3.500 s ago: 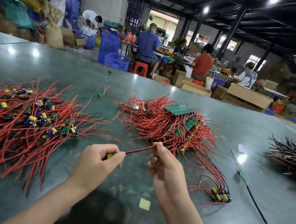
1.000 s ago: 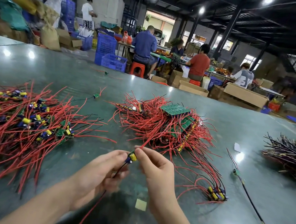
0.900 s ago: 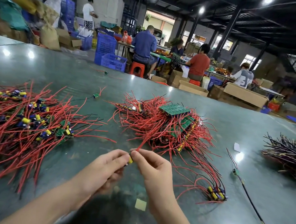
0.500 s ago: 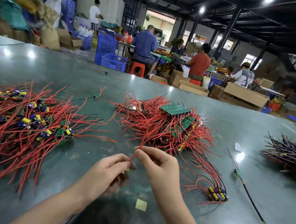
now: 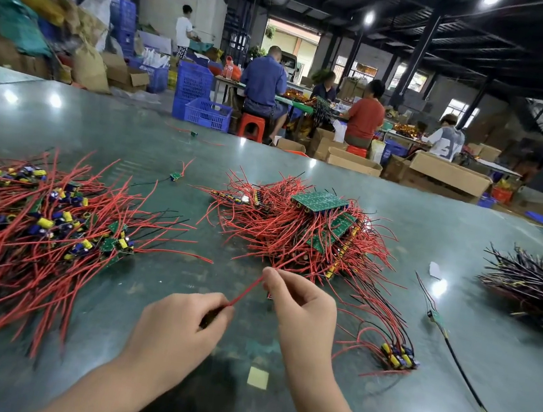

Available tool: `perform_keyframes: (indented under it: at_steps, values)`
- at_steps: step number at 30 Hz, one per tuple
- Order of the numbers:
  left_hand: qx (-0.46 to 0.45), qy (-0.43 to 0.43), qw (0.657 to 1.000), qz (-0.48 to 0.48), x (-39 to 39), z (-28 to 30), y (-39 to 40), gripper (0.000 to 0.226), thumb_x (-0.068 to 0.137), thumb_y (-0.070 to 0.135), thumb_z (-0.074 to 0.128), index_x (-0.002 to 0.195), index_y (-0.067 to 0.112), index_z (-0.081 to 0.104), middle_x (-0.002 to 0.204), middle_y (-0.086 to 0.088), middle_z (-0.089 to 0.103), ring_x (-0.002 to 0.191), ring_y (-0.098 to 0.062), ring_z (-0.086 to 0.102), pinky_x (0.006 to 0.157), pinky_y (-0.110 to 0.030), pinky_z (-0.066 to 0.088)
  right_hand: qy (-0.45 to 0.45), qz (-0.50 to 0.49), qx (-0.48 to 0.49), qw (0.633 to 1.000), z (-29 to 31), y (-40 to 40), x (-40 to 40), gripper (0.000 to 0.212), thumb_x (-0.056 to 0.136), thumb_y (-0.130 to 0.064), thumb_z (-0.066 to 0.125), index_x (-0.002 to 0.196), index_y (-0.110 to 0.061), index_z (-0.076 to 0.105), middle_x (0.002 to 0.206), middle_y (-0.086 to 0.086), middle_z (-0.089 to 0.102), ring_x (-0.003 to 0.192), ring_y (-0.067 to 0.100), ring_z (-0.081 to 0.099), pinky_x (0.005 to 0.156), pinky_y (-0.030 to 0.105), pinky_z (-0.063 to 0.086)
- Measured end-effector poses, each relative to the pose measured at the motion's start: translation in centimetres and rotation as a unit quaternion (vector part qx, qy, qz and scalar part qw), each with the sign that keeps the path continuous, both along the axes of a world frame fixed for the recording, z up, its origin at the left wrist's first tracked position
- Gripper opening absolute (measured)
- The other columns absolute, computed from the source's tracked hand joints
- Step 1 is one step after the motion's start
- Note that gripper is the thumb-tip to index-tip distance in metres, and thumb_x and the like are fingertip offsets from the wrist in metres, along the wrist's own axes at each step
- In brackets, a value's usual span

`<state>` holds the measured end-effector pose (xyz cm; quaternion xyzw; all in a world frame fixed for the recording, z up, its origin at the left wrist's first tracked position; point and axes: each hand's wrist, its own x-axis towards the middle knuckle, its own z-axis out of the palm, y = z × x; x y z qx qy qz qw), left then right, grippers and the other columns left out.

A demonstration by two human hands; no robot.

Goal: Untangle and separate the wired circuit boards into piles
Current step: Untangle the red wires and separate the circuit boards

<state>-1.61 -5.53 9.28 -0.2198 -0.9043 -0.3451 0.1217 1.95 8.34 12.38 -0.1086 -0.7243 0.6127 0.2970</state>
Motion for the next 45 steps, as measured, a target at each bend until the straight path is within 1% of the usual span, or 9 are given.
perform_keyframes:
  at_steps: [7, 13, 18, 22, 27, 31, 35, 42, 45]
  values:
    - [0.067, -0.076, 0.994, -0.049, -0.3, 0.3, 0.1, 0.036, 0.091, 0.050, 0.043, 0.068, 0.029, 0.062, 0.050, 0.010, 0.055, 0.047, -0.006, 0.047, 0.053, -0.025, 0.035, -0.013, 0.065, -0.118, 0.991, 0.2, 0.1, -0.2, 0.012, 0.080, -0.014, 0.069, 0.070, -0.015, 0.075, 0.061, -0.007, 0.065, 0.052, 0.000, 0.049, 0.053, 0.012, 0.040]
    - [0.292, -0.349, 0.871, -0.186, -0.4, 1.4, 0.2, 0.045, 0.094, 0.028, 0.049, 0.052, 0.016, 0.059, 0.041, 0.006, 0.043, 0.035, -0.002, 0.032, 0.037, -0.009, 0.022, -0.065, 0.157, -0.434, 0.885, 0.0, 0.2, -0.9, 0.014, 0.069, -0.020, 0.066, 0.060, -0.013, 0.074, 0.058, -0.003, 0.060, 0.044, 0.005, 0.048, 0.044, 0.015, 0.039]
    - [-0.001, -0.049, 0.999, -0.016, -0.6, 0.4, -0.4, 0.041, 0.091, 0.052, 0.042, 0.068, 0.023, 0.060, 0.047, 0.010, 0.050, 0.050, -0.008, 0.046, 0.057, -0.027, 0.039, -0.064, -0.001, -0.202, 0.977, -0.9, 1.2, -1.1, 0.018, 0.083, -0.019, 0.067, 0.068, -0.013, 0.074, 0.061, -0.004, 0.061, 0.050, 0.004, 0.046, 0.051, 0.014, 0.040]
    - [-0.100, 0.080, 0.992, 0.007, -0.5, 0.0, -0.4, 0.050, 0.088, 0.056, 0.028, 0.069, 0.017, 0.053, 0.053, 0.005, 0.054, 0.057, -0.011, 0.057, 0.051, -0.028, 0.042, -0.014, -0.018, -0.157, 0.987, -1.3, 1.5, -1.3, 0.014, 0.081, -0.017, 0.069, 0.069, -0.012, 0.074, 0.060, -0.005, 0.060, 0.054, 0.005, 0.046, 0.053, 0.013, 0.037]
    - [-0.150, 0.194, 0.969, 0.001, -0.8, 0.2, -0.7, 0.040, 0.082, 0.042, 0.039, 0.050, 0.018, 0.047, 0.041, 0.004, 0.047, 0.033, -0.016, 0.049, 0.042, -0.015, 0.003, 0.142, -0.155, 0.313, 0.926, -2.1, 1.5, -1.2, 0.011, 0.082, -0.015, 0.067, 0.073, -0.010, 0.072, 0.068, -0.005, 0.062, 0.064, 0.008, 0.054, 0.061, 0.016, 0.040]
    - [-0.134, 0.203, 0.970, 0.006, -0.8, -0.1, -0.8, 0.040, 0.083, 0.041, 0.040, 0.051, 0.019, 0.045, 0.041, 0.004, 0.045, 0.032, -0.015, 0.046, 0.044, -0.014, 0.002, 0.031, -0.062, -0.010, 0.998, -1.3, 1.8, -1.1, 0.020, 0.083, -0.018, 0.068, 0.063, -0.016, 0.073, 0.059, -0.004, 0.062, 0.053, 0.004, 0.049, 0.054, 0.014, 0.038]
    - [-0.139, 0.201, 0.969, 0.013, -0.9, -0.4, -0.5, 0.040, 0.083, 0.043, 0.040, 0.051, 0.019, 0.044, 0.042, 0.004, 0.046, 0.035, -0.014, 0.048, 0.040, -0.016, 0.009, -0.092, 0.020, -0.391, 0.916, -1.3, 1.9, -1.7, 0.027, 0.085, -0.017, 0.061, 0.061, -0.011, 0.071, 0.051, -0.003, 0.057, 0.037, 0.004, 0.036, 0.040, 0.016, 0.031]
    - [-0.160, 0.203, 0.966, 0.016, -1.1, -1.0, -0.5, 0.042, 0.081, 0.041, 0.038, 0.047, 0.018, 0.046, 0.039, 0.003, 0.048, 0.034, -0.018, 0.051, 0.043, -0.016, 0.005, -0.019, -0.118, 0.043, 0.992, -1.3, 3.0, -1.4, 0.024, 0.078, -0.014, 0.073, 0.061, -0.031, 0.068, 0.056, -0.014, 0.065, 0.052, -0.007, 0.052, 0.054, 0.006, 0.038]
    - [-0.144, 0.191, 0.971, 0.014, -1.1, -0.9, -0.6, 0.042, 0.082, 0.042, 0.037, 0.048, 0.019, 0.046, 0.039, 0.004, 0.048, 0.035, -0.016, 0.052, 0.036, -0.017, 0.015, -0.027, -0.076, -0.087, 0.993, -0.8, 2.8, -1.3, 0.018, 0.079, -0.012, 0.071, 0.063, -0.021, 0.070, 0.050, -0.010, 0.059, 0.044, -0.003, 0.046, 0.047, 0.008, 0.037]
